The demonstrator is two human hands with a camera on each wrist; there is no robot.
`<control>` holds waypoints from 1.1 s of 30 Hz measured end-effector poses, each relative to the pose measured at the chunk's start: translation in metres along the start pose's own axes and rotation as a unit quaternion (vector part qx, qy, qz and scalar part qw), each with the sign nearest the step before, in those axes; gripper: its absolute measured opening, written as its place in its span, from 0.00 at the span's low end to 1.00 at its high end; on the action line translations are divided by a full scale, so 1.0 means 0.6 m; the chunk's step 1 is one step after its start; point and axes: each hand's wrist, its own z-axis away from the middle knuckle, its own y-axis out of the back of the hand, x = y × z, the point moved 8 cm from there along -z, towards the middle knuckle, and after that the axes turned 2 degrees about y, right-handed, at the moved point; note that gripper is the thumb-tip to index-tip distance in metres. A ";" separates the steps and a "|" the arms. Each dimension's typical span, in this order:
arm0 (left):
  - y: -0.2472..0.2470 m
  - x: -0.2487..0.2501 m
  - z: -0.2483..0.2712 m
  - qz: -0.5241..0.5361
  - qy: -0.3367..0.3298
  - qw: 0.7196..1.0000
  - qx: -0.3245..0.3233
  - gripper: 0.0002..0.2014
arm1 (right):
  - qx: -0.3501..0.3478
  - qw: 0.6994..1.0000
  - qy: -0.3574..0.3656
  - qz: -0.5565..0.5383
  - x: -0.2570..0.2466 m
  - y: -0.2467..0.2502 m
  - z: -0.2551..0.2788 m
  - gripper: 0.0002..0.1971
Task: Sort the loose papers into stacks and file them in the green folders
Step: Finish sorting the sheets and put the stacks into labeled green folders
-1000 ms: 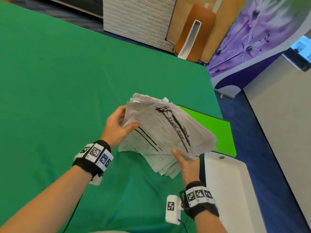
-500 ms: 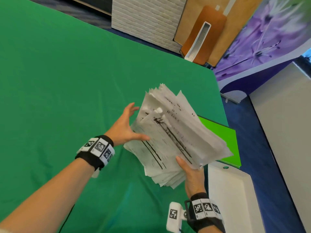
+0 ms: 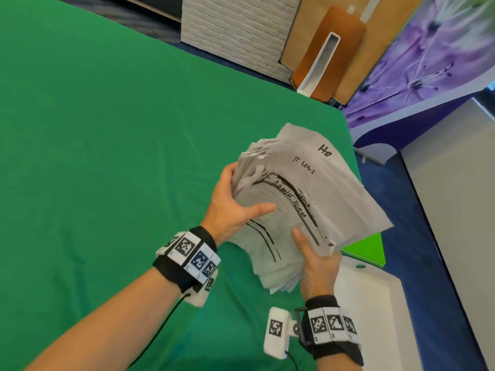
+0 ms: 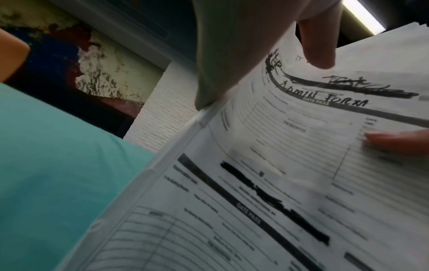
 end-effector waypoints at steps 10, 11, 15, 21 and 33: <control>-0.046 0.083 -0.024 -0.045 -0.052 0.997 -0.025 0.39 | 0.011 0.998 0.056 0.028 -0.034 0.014 -0.007 0.26; -0.053 0.084 -0.031 -0.049 -0.043 0.998 -0.011 0.37 | 0.006 0.998 0.059 0.035 -0.039 0.011 -0.008 0.24; -0.047 0.079 -0.057 -0.075 -0.003 0.989 0.128 0.22 | 0.003 0.998 0.046 0.053 -0.035 0.016 -0.014 0.29; -0.042 0.090 -0.071 -0.109 0.007 0.974 0.198 0.28 | -0.009 0.996 0.026 0.081 -0.007 0.021 -0.011 0.29; -0.038 0.023 -0.101 -0.064 0.059 0.991 -0.100 0.49 | -0.021 0.996 -0.022 0.086 0.039 0.028 -0.048 0.12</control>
